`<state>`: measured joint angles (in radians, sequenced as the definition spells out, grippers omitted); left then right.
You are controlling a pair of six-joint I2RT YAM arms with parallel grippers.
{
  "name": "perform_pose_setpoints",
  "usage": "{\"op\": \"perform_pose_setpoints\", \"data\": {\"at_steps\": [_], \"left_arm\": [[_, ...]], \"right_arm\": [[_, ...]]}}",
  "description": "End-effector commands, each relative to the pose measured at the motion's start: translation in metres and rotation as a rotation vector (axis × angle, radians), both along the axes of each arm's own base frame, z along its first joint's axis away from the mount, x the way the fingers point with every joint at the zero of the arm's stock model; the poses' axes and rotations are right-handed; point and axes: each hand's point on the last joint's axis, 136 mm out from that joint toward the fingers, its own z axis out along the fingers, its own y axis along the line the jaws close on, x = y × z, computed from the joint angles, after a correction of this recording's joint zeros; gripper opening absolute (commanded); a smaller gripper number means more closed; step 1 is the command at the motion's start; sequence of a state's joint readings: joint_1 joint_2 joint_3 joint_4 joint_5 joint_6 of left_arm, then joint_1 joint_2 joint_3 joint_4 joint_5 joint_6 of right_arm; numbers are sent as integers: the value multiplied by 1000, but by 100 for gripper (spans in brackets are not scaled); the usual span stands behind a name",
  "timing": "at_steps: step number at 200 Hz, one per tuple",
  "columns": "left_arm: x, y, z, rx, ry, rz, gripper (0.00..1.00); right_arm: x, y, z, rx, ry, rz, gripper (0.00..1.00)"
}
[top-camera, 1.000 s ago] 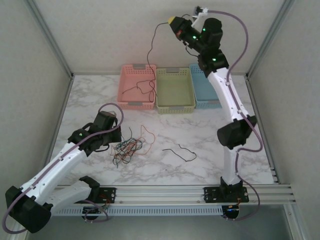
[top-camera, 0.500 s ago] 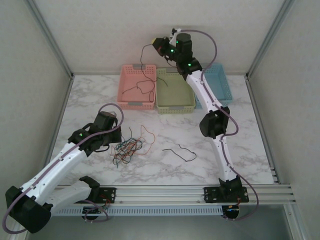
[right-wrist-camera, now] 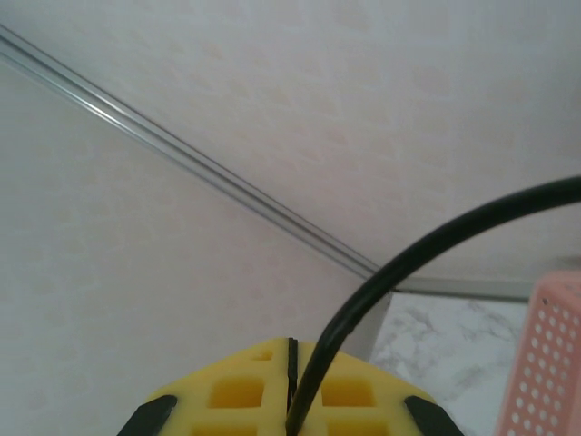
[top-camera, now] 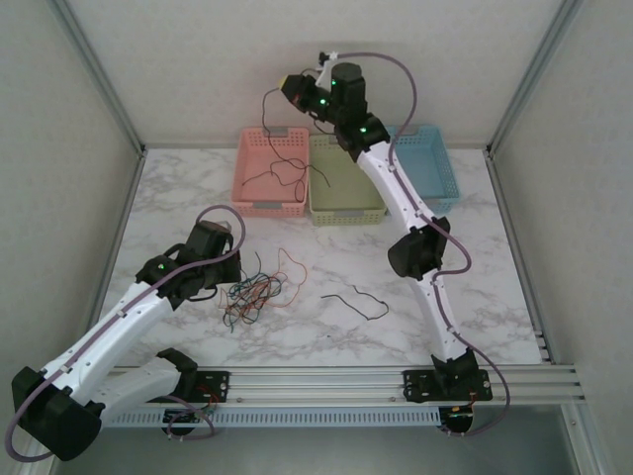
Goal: Untangle the cables
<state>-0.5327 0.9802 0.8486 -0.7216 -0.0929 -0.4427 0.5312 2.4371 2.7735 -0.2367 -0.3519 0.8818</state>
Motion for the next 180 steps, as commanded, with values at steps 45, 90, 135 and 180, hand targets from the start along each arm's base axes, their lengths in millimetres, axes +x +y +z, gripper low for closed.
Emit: {"op": "perform_pose_setpoints", "data": {"at_steps": [45, 90, 135, 180], "left_arm": [[0, 1, -2, -11, 2, 8, 0], [-1, 1, -2, -12, 1, 8, 0], [-1, -1, -3, -16, 8, 0, 0], [-1, -1, -3, -14, 4, 1, 0]], "right_arm": [[-55, -42, 138, 148, -273, -43, 0], [-28, -29, 96, 107, -204, -53, 0], [-9, -24, 70, 81, -182, -87, 0], [9, -6, 2, -9, -47, -54, 0]]}}
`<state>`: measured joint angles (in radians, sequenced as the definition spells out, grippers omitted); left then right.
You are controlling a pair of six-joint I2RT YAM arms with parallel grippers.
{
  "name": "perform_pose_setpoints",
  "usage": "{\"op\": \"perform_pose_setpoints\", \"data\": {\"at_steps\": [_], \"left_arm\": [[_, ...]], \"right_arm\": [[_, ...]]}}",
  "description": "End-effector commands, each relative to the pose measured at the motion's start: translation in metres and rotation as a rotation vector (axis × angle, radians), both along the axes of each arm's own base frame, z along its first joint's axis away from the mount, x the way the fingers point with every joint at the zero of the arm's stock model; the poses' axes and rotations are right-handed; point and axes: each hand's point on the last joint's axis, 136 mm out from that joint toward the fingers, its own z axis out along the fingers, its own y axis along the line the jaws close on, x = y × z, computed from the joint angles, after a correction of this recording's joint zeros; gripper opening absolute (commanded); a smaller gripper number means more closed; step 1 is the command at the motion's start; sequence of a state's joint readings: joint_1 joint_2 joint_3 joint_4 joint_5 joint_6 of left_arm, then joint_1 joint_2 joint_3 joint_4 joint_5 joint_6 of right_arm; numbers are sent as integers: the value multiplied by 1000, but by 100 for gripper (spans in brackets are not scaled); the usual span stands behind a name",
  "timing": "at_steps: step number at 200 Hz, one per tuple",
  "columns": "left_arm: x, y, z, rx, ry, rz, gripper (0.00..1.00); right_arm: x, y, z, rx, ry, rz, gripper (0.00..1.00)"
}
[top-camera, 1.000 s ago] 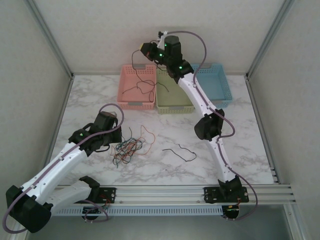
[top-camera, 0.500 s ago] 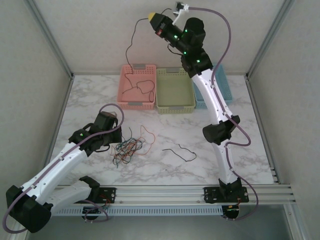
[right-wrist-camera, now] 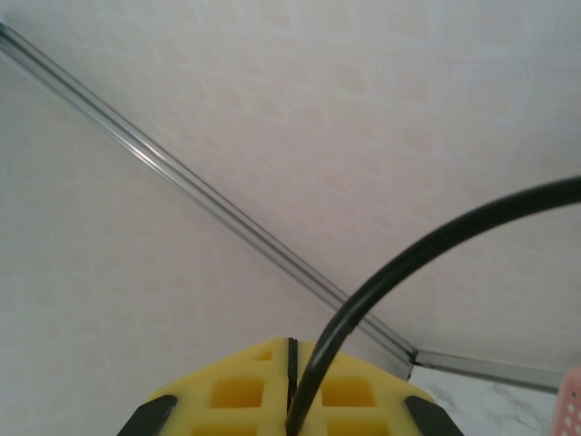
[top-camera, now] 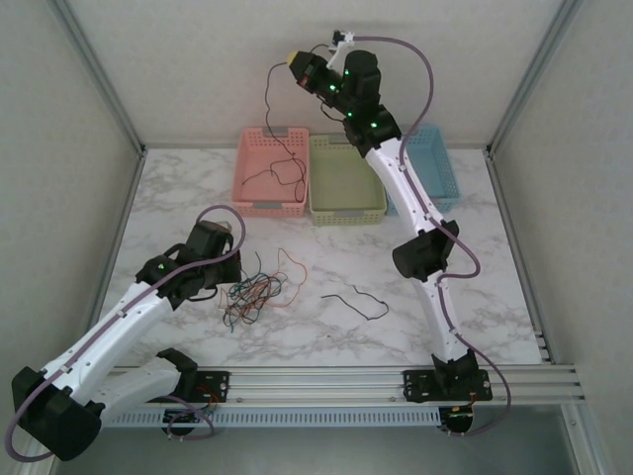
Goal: Untangle the cables
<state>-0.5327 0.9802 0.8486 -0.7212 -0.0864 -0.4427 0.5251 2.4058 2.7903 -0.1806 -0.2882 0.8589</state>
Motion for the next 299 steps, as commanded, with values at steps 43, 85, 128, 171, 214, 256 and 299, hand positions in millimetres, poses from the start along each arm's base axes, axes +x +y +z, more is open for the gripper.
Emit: {"op": "perform_pose_setpoints", "data": {"at_steps": [43, 85, 128, 171, 214, 256, 299], "left_arm": [[-1, 0, -3, -10, 1, 3, 0], [-1, -1, -3, -15, 2, 0, 0], [-1, -1, -3, -15, 2, 0, 0], [-1, -1, -4, -15, 7, -1, 0], [-1, -1, -4, -12, 9, 1, 0], [-1, -1, -4, -11, 9, 0, 0], [0, -2, -2, -17, 2, -3, 0]], "right_arm": [[24, 22, -117, -188, 189, -2, 0], [23, 21, -189, -398, 295, -25, 0], [9, 27, -264, -573, 404, 11, 0], [8, 29, -307, -686, 416, 5, 0], [2, 41, -326, -682, 440, 54, 13], [7, 43, -284, -655, 335, 46, 60], [-1, 36, -208, -612, 214, 26, 76]]}}
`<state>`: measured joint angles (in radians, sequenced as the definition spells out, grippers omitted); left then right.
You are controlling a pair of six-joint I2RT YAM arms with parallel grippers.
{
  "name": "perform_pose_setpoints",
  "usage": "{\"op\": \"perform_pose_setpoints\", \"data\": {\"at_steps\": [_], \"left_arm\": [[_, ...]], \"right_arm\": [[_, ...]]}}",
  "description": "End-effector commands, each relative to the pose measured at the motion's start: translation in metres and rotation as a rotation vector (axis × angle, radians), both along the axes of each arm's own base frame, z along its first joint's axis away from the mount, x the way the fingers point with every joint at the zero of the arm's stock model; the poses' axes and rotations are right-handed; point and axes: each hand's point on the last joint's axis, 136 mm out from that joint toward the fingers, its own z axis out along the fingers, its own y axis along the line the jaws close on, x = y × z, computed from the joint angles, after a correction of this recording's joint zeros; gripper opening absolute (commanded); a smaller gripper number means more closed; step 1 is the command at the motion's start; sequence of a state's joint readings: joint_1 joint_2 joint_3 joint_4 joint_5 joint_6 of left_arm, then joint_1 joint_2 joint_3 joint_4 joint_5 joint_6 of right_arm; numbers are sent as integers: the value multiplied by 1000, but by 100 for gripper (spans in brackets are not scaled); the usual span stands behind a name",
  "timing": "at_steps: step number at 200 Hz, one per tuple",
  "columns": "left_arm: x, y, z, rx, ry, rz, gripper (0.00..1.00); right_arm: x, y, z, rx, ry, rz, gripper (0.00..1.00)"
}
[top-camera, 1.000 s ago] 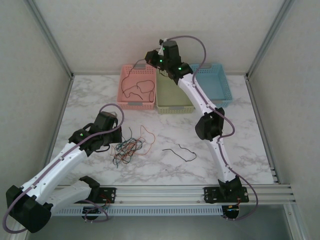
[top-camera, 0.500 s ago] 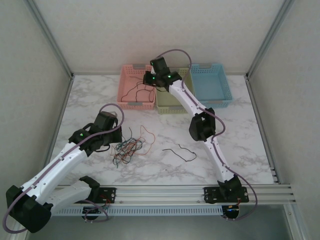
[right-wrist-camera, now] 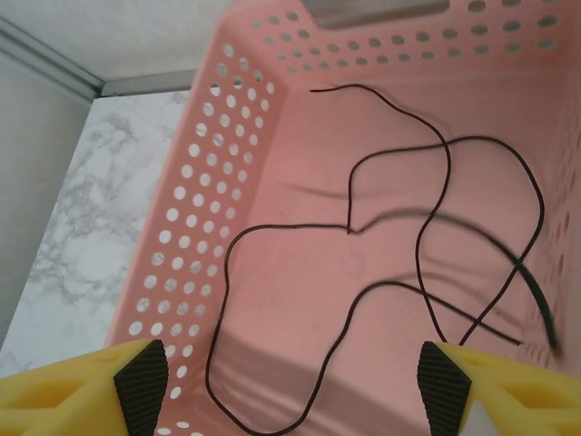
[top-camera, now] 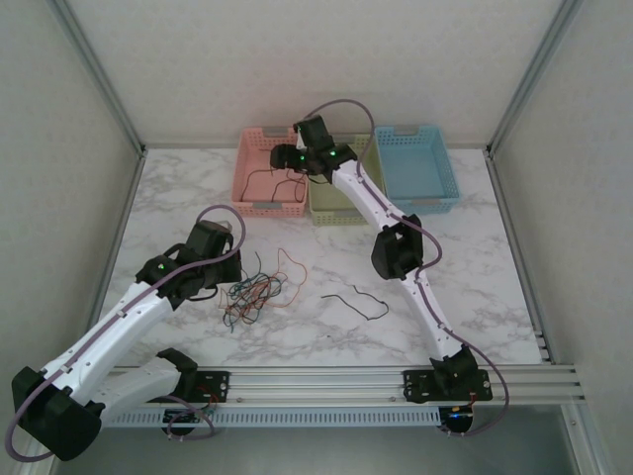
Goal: Untangle the cables
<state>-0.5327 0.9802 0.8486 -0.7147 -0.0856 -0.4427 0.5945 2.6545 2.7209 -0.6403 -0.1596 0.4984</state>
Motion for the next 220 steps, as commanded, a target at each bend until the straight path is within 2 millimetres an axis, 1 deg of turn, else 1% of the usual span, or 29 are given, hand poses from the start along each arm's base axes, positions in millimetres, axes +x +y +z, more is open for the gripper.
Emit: {"op": "perform_pose_setpoints", "data": {"at_steps": [1, 17, 35, 53, 63, 80, 86, 92, 93, 99, 106, 111, 112, 120, 121, 126, 127, 133, 134, 135, 137, 138, 141, 154, 165, 183, 198, 212, 220], "left_arm": [[-2, -1, -3, -14, 9, -3, 0], [-2, -4, -2, -26, 9, -11, 0], [-3, -3, 1, -32, 1, -10, 0], [-3, -5, 6, -45, -13, -19, 0], [-3, -7, 11, -56, -23, -29, 0], [-4, -11, 25, -78, -44, -56, 0], [-4, -13, 31, -86, -54, -71, 0], [-4, -16, 39, -97, -65, -87, 0], [-4, -16, 40, -98, -66, -90, 0], [-4, -20, 49, -113, -81, -112, 0], [-4, -24, 60, -126, -99, -138, 0], [-5, -26, 69, -137, -115, -158, 0], [-5, -26, 70, -139, -118, -161, 0], [-6, -31, 83, -156, -138, -192, 0], [-6, -31, 85, -158, -142, -196, 0], [-7, -34, 93, -168, -154, -215, 0], [-7, -35, 94, -170, -155, -219, 0], [-8, -38, 103, -184, -169, -244, 0], [-9, -39, 104, -185, -170, -248, 0], [-9, -39, 106, -188, -173, -252, 0], [-10, -40, 109, -192, -176, -262, 0], [-10, -41, 111, -194, -179, -265, 0], [-11, -42, 115, -200, -185, -277, 0], [-15, -47, 133, -220, -205, -321, 0], [-19, -50, 150, -242, -237, -348, 0], [-21, -50, 172, -255, -275, -365, 0], [-20, -51, 180, -255, -282, -365, 0], [-19, -52, 180, -254, -274, -365, 0], [-18, -51, 179, -250, -271, -360, 0]], "right_arm": [[-10, 0, 95, 73, -157, 31, 76], [-19, -7, 130, 92, -202, 37, 76], [-34, -15, 169, 97, -260, 61, 76], [-51, -28, 194, 76, -281, 72, 73], [-64, -33, 205, 79, -279, 96, 70], [-92, -39, 217, 91, -256, 151, 63], [-100, -43, 219, 89, -248, 160, 62], [-111, -49, 224, 92, -249, 166, 60], [-113, -50, 228, 96, -255, 168, 60], [-121, -55, 224, 91, -250, 172, 58], [-134, -64, 229, 97, -271, 178, 57], [-144, -70, 230, 99, -287, 182, 56], [-144, -70, 227, 97, -285, 184, 56], [-158, -82, 231, 101, -318, 176, 54], [-159, -83, 227, 95, -311, 178, 54], [-171, -92, 231, 102, -336, 178, 53], [-170, -91, 226, 97, -328, 179, 53], [-185, -100, 228, 105, -351, 184, 51], [-186, -101, 227, 105, -353, 185, 51], [-186, -101, 222, 100, -346, 188, 51], [-190, -103, 221, 101, -351, 192, 51], [-194, -106, 231, 112, -373, 192, 51], [-200, -110, 232, 116, -382, 195, 50], [-223, -122, 211, 112, -375, 211, 46], [-237, -131, 193, 107, -366, 215, 42], [-257, -138, 156, 105, -314, 248, 40], [-272, -134, 128, 119, -250, 307, 46], [-286, -124, 103, 133, -210, 384, 58], [-291, -119, 89, 127, -199, 425, 63]]}}
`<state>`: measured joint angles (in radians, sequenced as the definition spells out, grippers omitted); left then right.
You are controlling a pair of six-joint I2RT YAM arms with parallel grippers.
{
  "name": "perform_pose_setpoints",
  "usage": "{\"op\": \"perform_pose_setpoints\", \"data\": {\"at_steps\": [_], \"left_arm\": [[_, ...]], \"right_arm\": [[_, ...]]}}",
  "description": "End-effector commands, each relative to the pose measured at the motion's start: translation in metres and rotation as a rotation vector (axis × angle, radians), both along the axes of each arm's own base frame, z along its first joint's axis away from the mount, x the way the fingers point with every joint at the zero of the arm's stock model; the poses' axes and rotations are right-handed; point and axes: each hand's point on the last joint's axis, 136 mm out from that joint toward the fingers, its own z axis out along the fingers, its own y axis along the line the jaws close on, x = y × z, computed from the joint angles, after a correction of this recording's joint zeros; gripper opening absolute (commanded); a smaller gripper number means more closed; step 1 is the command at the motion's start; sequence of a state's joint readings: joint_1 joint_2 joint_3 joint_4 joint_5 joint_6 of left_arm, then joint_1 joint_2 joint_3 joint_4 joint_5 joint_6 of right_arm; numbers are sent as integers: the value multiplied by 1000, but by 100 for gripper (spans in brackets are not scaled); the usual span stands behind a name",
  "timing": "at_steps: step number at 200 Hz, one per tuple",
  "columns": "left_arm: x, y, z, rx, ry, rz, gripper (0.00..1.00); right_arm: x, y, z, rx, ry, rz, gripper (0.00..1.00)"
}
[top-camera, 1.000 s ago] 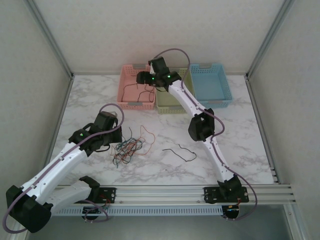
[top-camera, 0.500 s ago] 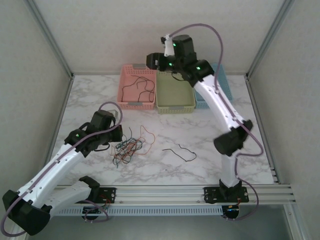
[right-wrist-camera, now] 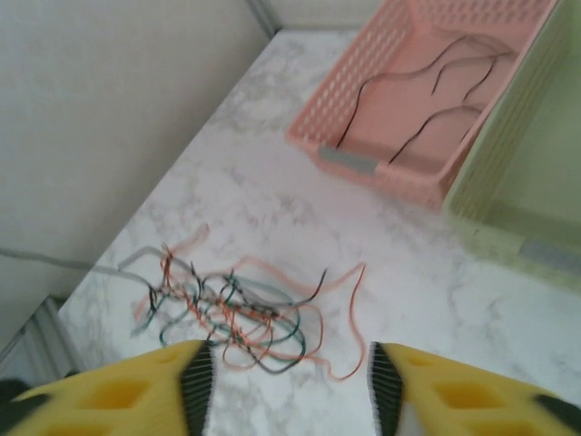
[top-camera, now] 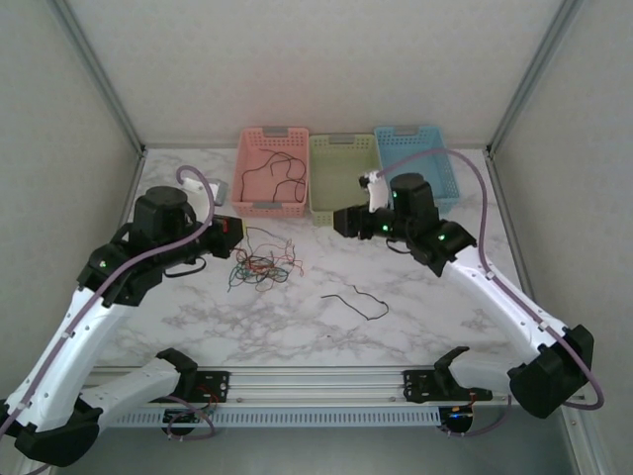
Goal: Untangle the cables
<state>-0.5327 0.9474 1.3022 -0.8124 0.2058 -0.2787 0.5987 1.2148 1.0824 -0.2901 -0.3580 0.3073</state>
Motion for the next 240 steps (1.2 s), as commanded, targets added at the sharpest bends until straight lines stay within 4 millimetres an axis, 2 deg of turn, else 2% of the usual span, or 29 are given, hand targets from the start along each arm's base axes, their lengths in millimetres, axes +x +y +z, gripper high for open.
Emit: {"op": "perform_pose_setpoints", "data": {"at_steps": [1, 13, 32, 77, 107, 110, 125, 171, 202, 240], "left_arm": [[-4, -1, 0, 19, 19, -31, 0], [-4, 0, -2, 23, 23, -20, 0], [-4, 5, -3, 31, 32, 4, 0], [-6, 13, -6, 52, 39, 34, 0], [-6, 20, -17, 82, 55, 62, 0], [-7, 20, -19, 87, 58, 62, 0], [-7, 24, -26, 109, 64, 75, 0], [-9, 31, -41, 149, 85, 91, 0], [-11, 32, -44, 148, 88, 93, 0], [-13, 30, -40, 123, 84, 86, 0]], "right_arm": [[-21, 24, -23, 33, -6, 163, 64], [-26, 31, -44, 1, 8, 220, 69], [-26, 44, -73, -58, 53, 265, 70], [-33, 68, -110, -101, 31, 390, 75], [-44, 77, -123, -115, 16, 451, 76], [-53, 82, -124, -116, 11, 478, 76], [-66, 87, -131, -137, -14, 534, 76], [-92, 89, -166, -360, -182, 675, 75], [-89, 99, -180, -454, -223, 711, 73], [-90, 106, -196, -514, -183, 765, 70]]}}
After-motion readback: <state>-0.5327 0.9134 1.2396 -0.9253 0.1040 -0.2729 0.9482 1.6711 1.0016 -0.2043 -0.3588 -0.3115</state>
